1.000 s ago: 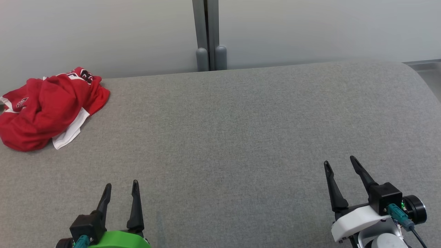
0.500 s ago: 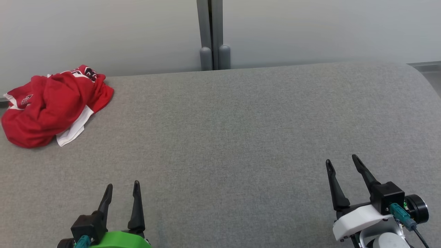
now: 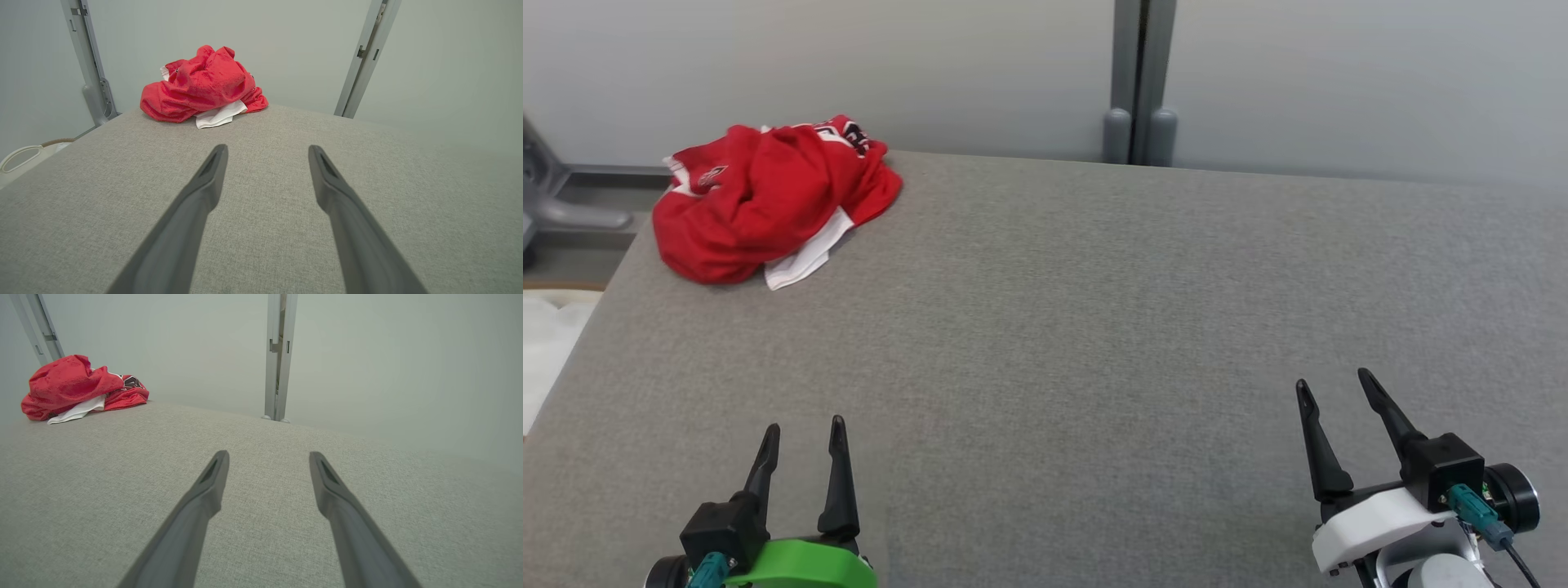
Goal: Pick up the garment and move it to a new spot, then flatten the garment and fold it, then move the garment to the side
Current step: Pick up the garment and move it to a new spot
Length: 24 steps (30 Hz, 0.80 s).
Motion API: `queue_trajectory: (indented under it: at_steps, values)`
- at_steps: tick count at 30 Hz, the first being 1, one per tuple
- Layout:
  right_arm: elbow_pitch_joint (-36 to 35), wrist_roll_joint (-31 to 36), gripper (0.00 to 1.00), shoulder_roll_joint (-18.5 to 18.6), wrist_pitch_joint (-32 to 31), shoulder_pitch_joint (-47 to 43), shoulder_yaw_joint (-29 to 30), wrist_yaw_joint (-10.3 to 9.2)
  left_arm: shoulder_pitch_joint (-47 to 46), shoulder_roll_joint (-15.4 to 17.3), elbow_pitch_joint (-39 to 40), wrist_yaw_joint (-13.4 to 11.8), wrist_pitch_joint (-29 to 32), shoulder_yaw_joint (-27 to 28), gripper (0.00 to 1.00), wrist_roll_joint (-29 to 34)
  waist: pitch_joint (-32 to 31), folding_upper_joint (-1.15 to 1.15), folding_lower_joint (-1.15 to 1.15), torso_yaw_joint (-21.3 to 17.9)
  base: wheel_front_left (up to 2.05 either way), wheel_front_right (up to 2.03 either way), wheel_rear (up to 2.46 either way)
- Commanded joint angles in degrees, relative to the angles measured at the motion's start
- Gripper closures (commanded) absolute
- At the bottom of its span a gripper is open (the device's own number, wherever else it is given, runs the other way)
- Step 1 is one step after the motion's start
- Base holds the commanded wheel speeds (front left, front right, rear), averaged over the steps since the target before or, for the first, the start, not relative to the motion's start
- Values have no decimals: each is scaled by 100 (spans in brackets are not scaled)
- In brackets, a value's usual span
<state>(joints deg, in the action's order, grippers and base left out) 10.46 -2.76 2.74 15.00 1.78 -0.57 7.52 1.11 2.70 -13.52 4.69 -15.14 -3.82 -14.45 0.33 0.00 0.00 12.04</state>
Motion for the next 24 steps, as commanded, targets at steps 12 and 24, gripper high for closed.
queue_trajectory:
  at_steps: [12,24]
  values:
    - [23,-42,0,27,28,21,-57,-6,48,33,91,10,-2,109,0,34,33,0,0,1026,0,0,0]
    - [-46,95,0,27,28,146,-47,-6,-242,33,294,-63,-3,272,0,81,309,0,0,943,0,0,0]
